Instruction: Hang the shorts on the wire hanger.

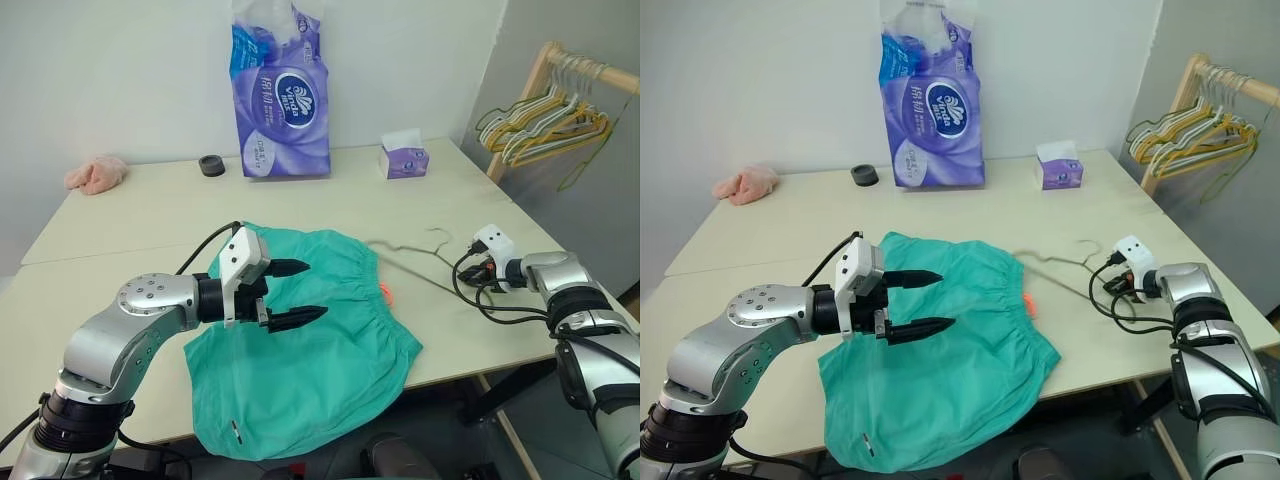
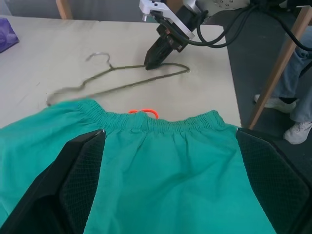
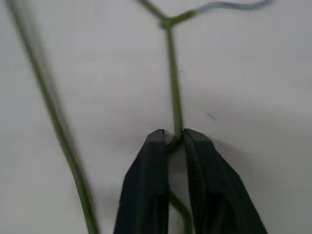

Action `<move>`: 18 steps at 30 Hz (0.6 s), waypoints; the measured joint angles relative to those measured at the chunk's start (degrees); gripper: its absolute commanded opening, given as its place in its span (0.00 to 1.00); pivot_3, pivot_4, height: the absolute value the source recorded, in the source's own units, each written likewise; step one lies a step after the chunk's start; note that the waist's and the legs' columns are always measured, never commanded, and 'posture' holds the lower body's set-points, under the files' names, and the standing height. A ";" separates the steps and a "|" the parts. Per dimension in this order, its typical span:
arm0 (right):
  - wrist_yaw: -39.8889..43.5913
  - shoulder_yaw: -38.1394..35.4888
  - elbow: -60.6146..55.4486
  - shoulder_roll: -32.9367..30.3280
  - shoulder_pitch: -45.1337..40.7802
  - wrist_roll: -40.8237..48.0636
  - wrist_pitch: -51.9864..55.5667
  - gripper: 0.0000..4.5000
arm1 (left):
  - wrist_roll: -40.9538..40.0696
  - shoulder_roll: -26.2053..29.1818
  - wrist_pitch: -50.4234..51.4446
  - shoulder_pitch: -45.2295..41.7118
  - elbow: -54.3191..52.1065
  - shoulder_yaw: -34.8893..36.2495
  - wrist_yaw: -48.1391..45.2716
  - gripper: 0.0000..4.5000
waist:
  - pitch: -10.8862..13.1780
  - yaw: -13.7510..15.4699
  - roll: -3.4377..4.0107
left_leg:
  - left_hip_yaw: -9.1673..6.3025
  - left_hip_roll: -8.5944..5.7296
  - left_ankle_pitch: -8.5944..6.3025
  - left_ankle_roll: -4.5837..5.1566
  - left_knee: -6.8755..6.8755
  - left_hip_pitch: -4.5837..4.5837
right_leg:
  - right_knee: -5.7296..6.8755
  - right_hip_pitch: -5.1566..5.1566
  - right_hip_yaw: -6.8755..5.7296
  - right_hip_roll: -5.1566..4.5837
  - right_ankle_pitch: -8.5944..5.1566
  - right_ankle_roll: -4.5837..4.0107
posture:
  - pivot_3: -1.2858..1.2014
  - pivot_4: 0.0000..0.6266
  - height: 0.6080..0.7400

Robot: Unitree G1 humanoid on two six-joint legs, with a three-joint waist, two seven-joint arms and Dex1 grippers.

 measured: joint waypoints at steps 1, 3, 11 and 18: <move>-0.57 -0.01 -0.23 0.07 0.29 0.02 -0.01 0.01 | 0.06 0.00 0.00 0.00 0.00 0.01 0.01 1.00 | -0.08 0.12 -0.07 | -0.02 0.00 0.00 0.00 0.00 0.00 | -0.01 0.01 -0.01 0.00 0.00 0.00 | 0.43 0.05 1.00; -1.47 -0.07 -0.30 0.29 0.61 0.06 -0.06 0.01 | 0.17 0.00 -0.03 0.00 0.00 0.01 0.06 1.00 | -0.23 0.20 -0.22 | -0.03 0.00 0.00 0.00 0.00 0.01 | -0.04 0.04 -0.02 0.00 0.00 0.01 | 0.43 0.05 1.00; -7.26 -2.74 -0.30 0.71 1.42 1.29 -1.50 0.01 | 1.90 -0.60 -1.41 -0.61 2.04 0.12 2.51 1.00 | -0.28 1.10 -0.17 | -0.08 -0.08 0.00 0.00 0.01 0.01 | -0.53 0.24 -0.02 -0.06 0.18 0.09 | 0.43 0.05 1.00; -6.36 -3.16 -2.23 -0.48 1.90 1.29 -0.86 0.01 | 3.03 -1.36 -2.45 -1.72 3.23 0.13 3.66 1.00 | 0.06 1.19 0.36 | -0.04 -0.10 0.00 0.01 -0.04 -0.15 | -0.54 0.09 0.00 -0.09 0.22 0.06 | 0.43 0.05 1.00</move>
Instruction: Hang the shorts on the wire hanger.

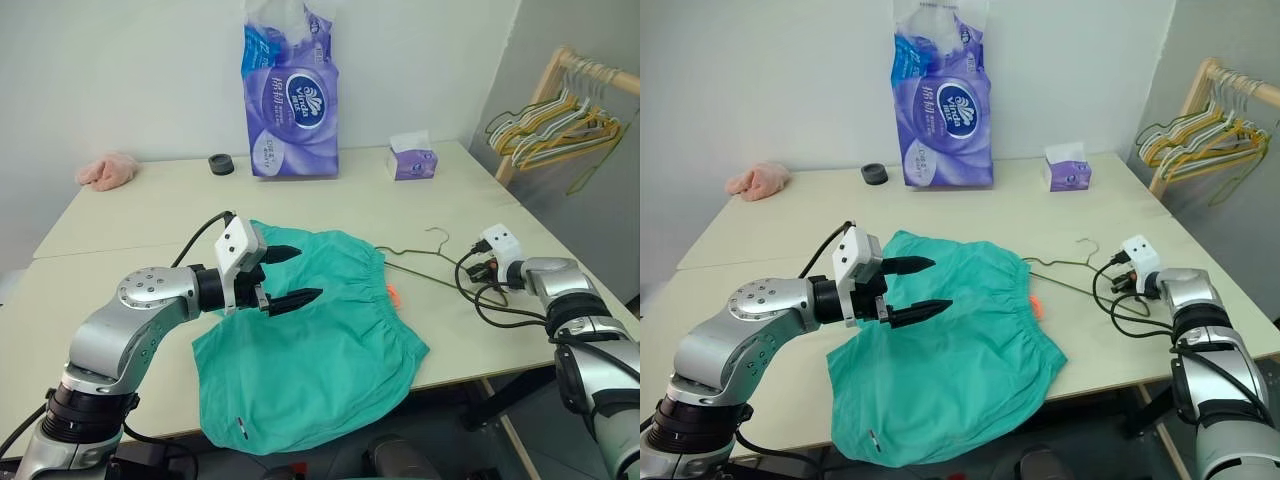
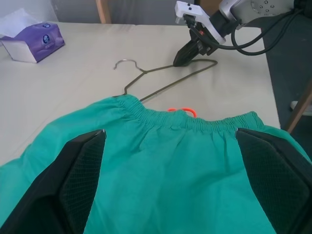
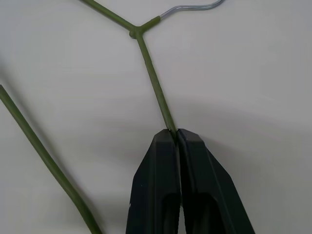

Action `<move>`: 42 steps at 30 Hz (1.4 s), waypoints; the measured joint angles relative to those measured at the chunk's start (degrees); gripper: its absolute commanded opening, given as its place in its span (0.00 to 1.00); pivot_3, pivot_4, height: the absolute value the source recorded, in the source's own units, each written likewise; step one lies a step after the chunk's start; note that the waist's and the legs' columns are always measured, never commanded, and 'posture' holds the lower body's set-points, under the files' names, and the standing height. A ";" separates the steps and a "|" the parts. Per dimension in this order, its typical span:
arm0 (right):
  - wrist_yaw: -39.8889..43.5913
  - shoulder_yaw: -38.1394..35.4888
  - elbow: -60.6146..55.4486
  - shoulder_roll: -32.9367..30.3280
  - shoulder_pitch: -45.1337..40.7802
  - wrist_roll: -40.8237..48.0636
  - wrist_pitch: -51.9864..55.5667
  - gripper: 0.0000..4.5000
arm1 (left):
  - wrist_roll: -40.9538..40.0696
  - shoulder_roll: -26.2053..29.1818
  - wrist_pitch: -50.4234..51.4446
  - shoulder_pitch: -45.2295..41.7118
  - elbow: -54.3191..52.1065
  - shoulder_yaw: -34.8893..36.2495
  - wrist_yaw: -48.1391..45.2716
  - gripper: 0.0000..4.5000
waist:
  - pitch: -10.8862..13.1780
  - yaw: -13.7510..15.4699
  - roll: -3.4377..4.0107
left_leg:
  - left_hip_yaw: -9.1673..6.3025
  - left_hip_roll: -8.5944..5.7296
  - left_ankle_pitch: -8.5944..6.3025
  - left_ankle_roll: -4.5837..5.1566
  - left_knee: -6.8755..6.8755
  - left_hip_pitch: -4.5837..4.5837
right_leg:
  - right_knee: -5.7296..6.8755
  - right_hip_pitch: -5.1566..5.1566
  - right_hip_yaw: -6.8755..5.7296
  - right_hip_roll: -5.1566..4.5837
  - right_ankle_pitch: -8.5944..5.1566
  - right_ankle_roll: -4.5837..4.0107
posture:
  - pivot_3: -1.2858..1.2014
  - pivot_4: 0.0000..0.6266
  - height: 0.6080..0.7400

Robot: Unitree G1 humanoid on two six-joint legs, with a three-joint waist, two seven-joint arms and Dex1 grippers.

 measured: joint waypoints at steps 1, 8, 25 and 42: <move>0.46 -0.06 -0.61 -0.21 0.22 0.03 0.58 0.01 | -0.07 -0.04 0.01 0.00 0.00 0.00 -0.03 1.00 | 0.03 0.00 0.05 | 0.00 0.01 0.00 0.00 -0.01 0.00 | 0.00 0.00 -0.01 0.00 0.00 0.00 | 0.43 0.05 1.00; 1.64 -1.34 -5.15 -0.70 2.41 1.42 4.40 0.12 | -0.91 -0.14 0.24 0.02 -0.13 -0.05 -0.95 1.00 | 0.13 0.04 0.21 | -0.04 0.02 0.00 0.00 -0.03 0.00 | 0.01 -0.01 -0.05 0.01 -0.03 0.03 | 0.43 0.05 1.00; 2.90 1.58 -3.34 -1.18 0.76 0.76 5.93 0.54 | -0.62 -0.15 0.22 0.03 -0.32 -0.28 -1.45 1.00 | 0.17 -0.06 0.27 | -0.03 0.03 0.00 0.01 -0.02 0.04 | 0.03 0.03 -0.06 0.03 -0.06 0.07 | 0.42 0.06 1.00; -15.16 -9.43 3.75 4.72 -0.47 6.38 11.64 0.01 | 0.97 -1.16 -0.94 1.75 -0.81 -1.07 -0.27 1.00 | -0.85 1.17 -0.79 | -0.24 0.02 -0.04 -0.03 -0.06 0.92 | -0.91 1.04 -0.11 0.03 -0.03 -0.23 | 0.43 0.04 1.00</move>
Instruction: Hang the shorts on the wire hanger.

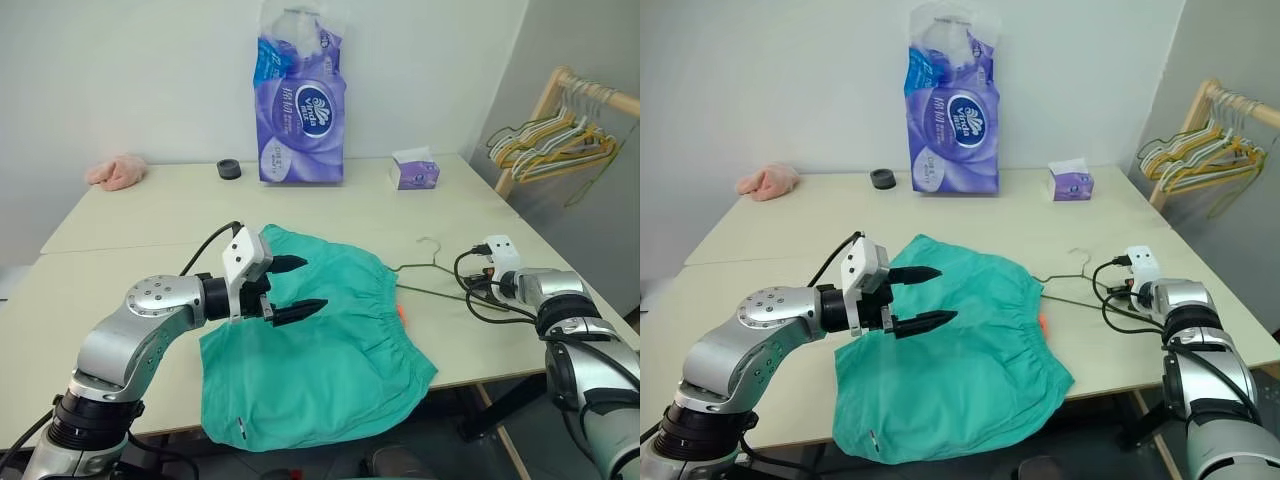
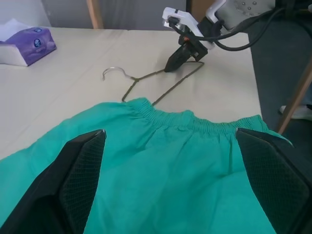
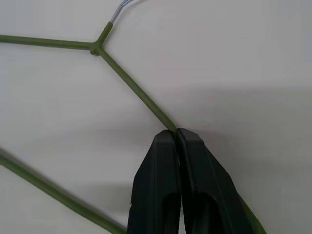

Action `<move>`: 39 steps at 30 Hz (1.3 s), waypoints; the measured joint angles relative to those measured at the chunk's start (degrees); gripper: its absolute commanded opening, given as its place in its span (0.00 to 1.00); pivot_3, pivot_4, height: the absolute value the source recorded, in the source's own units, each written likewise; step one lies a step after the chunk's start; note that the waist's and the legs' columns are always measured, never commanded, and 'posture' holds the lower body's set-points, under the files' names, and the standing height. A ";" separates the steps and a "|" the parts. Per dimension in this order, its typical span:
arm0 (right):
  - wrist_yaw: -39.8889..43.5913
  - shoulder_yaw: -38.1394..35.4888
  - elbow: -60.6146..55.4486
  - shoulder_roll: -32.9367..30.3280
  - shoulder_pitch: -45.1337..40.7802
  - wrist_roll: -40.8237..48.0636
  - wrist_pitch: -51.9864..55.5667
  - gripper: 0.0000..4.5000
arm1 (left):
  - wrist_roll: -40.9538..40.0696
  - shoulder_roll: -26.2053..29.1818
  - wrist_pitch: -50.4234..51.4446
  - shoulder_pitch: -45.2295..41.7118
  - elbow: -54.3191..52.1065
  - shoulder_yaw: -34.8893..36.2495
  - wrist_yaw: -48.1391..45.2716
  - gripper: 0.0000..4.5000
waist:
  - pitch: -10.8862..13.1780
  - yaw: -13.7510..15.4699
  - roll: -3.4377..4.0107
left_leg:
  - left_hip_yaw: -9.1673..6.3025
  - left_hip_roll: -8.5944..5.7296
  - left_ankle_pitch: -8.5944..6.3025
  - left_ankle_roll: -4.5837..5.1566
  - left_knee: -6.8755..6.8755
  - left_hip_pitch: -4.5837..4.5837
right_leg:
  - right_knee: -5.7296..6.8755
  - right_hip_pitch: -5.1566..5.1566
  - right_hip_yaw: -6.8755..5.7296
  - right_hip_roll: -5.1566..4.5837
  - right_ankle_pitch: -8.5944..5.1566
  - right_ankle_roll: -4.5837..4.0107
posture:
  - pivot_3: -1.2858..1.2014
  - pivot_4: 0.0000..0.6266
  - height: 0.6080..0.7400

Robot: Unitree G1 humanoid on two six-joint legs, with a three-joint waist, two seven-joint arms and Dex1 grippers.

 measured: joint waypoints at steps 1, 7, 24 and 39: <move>-1.82 -1.07 0.08 0.23 -0.08 0.59 -0.28 0.01 | 0.10 -0.01 -0.31 0.00 0.03 0.09 0.13 1.00 | 0.03 0.10 0.04 | 0.02 -0.03 0.00 0.00 0.01 -0.01 | -0.04 0.00 0.05 -0.01 0.00 0.01 | 0.43 0.04 1.00; -10.21 -5.45 0.49 0.97 -1.82 3.24 -1.76 0.01 | 1.59 -1.39 -1.67 -0.57 1.05 0.05 1.22 1.00 | 0.54 0.07 0.71 | 0.29 -0.10 0.01 0.03 0.02 -0.37 | -0.01 -0.11 0.33 -0.04 0.32 0.55 | 0.43 0.04 1.00; -5.91 0.17 -23.15 1.73 1.41 2.35 -8.94 0.01 | 4.70 -6.59 -2.76 -10.49 16.50 7.41 12.70 1.00 | 1.12 -1.23 1.67 | 0.44 -0.08 0.05 0.02 0.06 -2.05 | 0.96 -2.26 0.39 -0.05 0.47 0.56 | 0.42 0.05 1.00; 6.74 13.44 -53.12 4.29 9.95 1.80 -22.26 0.01 | 0.97 -3.84 4.90 -12.67 21.03 6.40 4.92 1.00 | 1.20 -1.61 1.78 | 0.24 -0.06 0.08 -0.03 0.08 -1.98 | 1.10 -2.27 0.29 -0.01 0.48 0.55 | 0.42 0.06 1.00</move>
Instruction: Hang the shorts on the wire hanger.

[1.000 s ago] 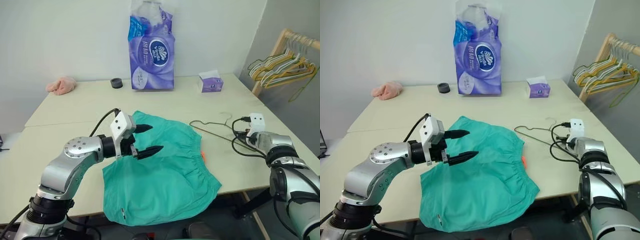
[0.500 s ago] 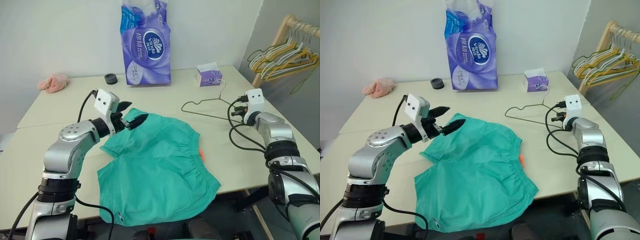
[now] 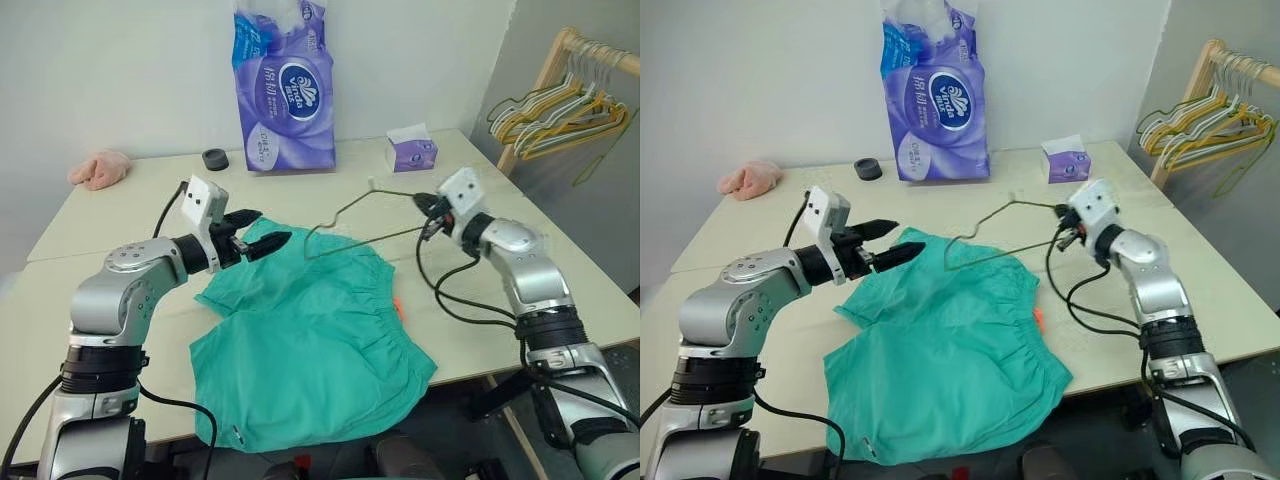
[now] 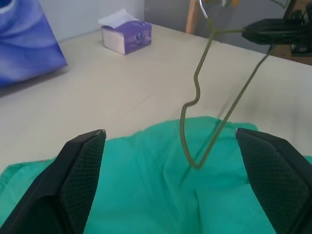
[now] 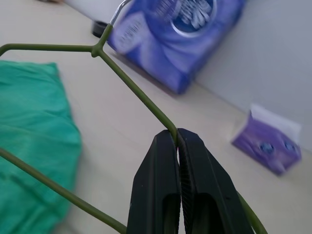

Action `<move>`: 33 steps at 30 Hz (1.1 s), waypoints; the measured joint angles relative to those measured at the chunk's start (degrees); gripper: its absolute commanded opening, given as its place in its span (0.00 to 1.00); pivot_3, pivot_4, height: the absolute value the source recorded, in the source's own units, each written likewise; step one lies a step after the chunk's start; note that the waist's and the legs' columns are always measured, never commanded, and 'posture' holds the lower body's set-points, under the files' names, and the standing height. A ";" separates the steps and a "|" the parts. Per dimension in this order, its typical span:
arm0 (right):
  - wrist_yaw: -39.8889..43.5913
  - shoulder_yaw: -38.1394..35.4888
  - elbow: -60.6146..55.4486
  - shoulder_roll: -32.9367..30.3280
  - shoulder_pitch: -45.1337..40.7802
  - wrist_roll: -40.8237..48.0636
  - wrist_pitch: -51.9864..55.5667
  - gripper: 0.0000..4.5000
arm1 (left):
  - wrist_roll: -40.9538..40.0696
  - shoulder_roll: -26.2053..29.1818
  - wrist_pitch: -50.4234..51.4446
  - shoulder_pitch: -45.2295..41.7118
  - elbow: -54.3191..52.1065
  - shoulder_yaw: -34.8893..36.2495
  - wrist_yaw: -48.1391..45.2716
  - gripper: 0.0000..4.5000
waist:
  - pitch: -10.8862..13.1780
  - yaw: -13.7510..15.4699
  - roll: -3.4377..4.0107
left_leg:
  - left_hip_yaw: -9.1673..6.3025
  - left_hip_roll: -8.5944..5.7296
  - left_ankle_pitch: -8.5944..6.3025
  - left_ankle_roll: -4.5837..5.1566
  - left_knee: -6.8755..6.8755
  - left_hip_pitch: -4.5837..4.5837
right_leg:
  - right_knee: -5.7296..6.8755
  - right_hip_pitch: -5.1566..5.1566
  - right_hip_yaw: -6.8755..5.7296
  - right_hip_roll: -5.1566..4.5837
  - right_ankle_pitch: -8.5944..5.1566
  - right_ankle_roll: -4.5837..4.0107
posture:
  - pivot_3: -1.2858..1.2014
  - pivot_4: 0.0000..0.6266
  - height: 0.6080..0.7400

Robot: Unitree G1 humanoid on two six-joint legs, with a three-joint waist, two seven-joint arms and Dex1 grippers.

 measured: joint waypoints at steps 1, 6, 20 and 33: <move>0.53 0.60 -1.42 0.08 0.00 0.01 -0.21 0.01 | 0.03 0.01 0.19 -0.06 0.40 -0.28 -0.31 1.00 | 0.00 0.09 0.00 | -0.03 -0.01 0.00 0.00 0.01 0.00 | -0.01 0.01 -0.01 0.00 0.00 0.00 | 0.42 0.06 1.00; 1.90 2.31 -4.90 0.51 -0.04 -0.02 -1.20 0.01 | -0.16 1.03 1.74 0.05 1.02 -1.99 -4.10 1.00 | 0.01 0.35 0.00 | -0.11 -0.02 0.00 -0.02 -0.01 -0.01 | -0.03 -0.01 -0.05 -0.01 0.00 0.00 | 0.42 0.06 1.00; 4.20 3.48 -5.54 1.23 -0.57 -0.65 -3.16 0.01 | -2.37 3.95 4.81 4.35 -3.59 -5.70 -12.39 1.00 | 0.02 0.23 0.02 | -0.13 -0.02 0.01 -0.03 -0.01 0.03 | 0.01 -0.01 -0.03 0.00 0.00 -0.02 | 0.42 0.06 1.00; 4.70 3.48 -8.33 1.58 -0.59 0.77 -2.08 0.00 | -1.11 2.48 2.57 5.05 -2.38 -6.33 -12.27 0.20 | 0.02 0.22 0.03 | -0.14 -0.02 0.01 -0.03 -0.01 0.02 | 0.01 -0.02 -0.04 -0.01 0.00 -0.02 | 0.42 0.07 1.00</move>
